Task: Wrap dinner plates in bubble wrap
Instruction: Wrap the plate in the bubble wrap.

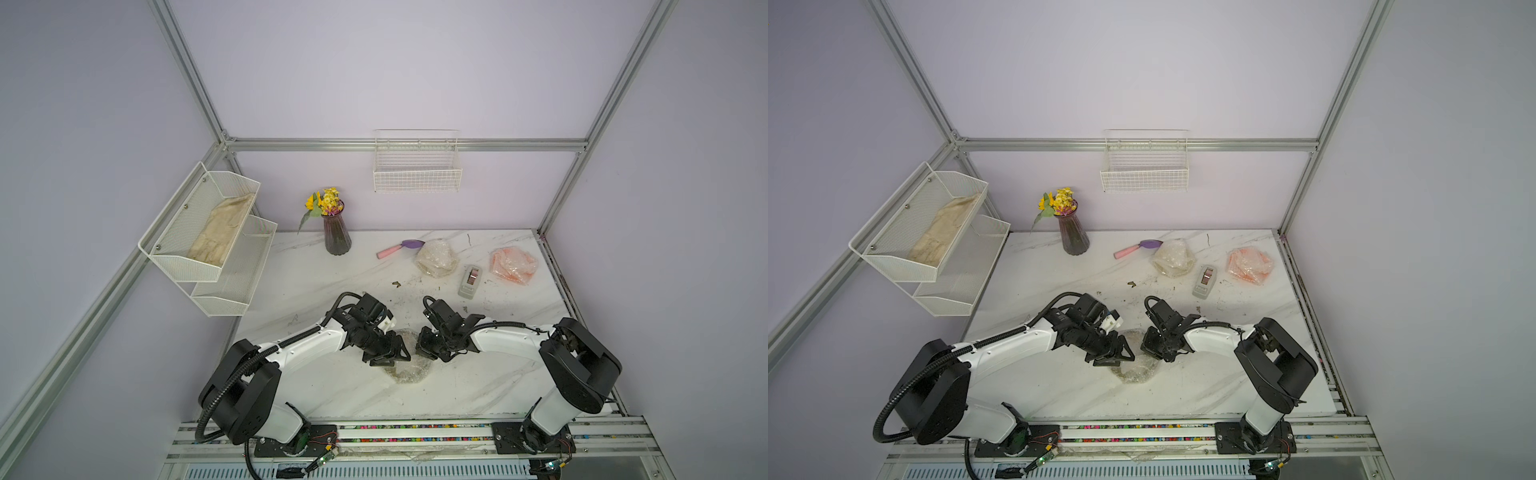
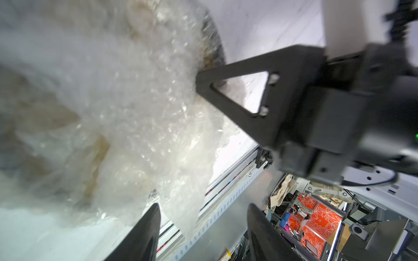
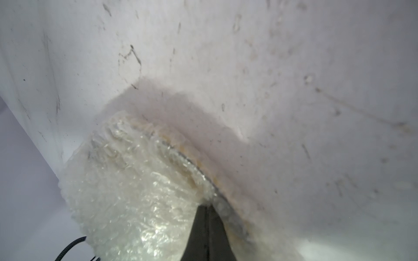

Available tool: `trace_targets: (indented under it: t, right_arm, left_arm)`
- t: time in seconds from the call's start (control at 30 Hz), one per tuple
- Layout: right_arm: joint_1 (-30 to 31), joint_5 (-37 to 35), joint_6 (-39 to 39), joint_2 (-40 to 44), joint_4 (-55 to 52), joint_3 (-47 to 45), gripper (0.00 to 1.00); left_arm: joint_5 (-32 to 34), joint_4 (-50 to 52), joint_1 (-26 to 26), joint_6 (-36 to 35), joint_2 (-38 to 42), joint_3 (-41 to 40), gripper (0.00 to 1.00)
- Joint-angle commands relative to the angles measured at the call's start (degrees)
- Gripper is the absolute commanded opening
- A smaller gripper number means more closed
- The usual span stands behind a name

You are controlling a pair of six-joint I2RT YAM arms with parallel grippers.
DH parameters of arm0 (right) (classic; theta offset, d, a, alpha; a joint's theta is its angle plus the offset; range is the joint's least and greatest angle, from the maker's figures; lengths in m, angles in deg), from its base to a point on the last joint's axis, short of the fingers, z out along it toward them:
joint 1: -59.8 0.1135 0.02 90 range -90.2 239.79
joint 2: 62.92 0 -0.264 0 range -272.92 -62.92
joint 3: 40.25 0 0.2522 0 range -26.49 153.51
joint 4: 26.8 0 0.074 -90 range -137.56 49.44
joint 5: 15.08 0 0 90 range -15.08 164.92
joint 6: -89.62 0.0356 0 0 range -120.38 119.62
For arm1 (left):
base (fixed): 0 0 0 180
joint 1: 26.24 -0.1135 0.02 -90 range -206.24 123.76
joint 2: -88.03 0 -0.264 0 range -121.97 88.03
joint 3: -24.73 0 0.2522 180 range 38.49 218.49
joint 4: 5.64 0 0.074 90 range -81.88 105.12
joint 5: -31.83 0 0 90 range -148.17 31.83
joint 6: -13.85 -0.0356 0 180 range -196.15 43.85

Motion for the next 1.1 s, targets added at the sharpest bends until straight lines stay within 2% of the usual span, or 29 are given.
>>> trace_targets:
  t: [0.0,0.13,0.27,0.43,0.6,0.67,0.77,0.87,0.97,1.07]
  right_arm:
    - [-0.4,-4.2,-2.9,-1.5,-7.1,-0.4,0.00]
    - [-0.4,-4.7,-3.7,-0.6,-7.7,0.0,0.00]
    - [-0.4,-5.0,-4.0,-0.4,-8.0,-0.2,0.00]
    - [-0.4,-5.6,-4.4,-0.3,-8.9,0.5,0.00]
    - [-0.3,-8.4,-6.6,3.6,-17.1,6.3,0.00]
    - [0.4,-7.3,-6.9,6.0,-19.4,9.2,0.00]
    - [0.9,0.0,-5.5,7.1,-16.6,11.3,0.00]
    - [2.4,4.4,-2.8,4.9,-11.8,12.7,0.00]
    - [3.9,6.9,0.9,1.1,-5.1,11.5,0.00]
    - [4.3,5.0,0.7,-1.5,-6.9,10.6,0.05]
  left_arm:
    - [2.5,5.1,-0.7,-1.7,-2.3,8.9,0.60]
    - [6.2,13.7,-0.9,-7.9,-11.2,18.1,0.54]
    - [8.7,17.6,-1.5,-10.5,-17.9,21.8,0.33]
    - [2.6,13.0,-1.1,-10.4,-20.7,19.2,0.19]
    - [1.8,10.2,-1.2,-10.6,-23.5,13.7,0.15]
    - [2.1,9.6,-1.5,-10.5,-24.3,12.3,0.15]
    - [2.1,8.7,-1.5,-10.0,-24.6,11.3,0.14]
    - [2.0,8.5,-1.4,-9.8,-24.6,11.3,0.14]
    - [2.0,8.3,-1.4,-9.7,-24.7,11.4,0.13]
    - [2.1,8.4,-1.4,-9.4,-24.3,11.2,0.13]
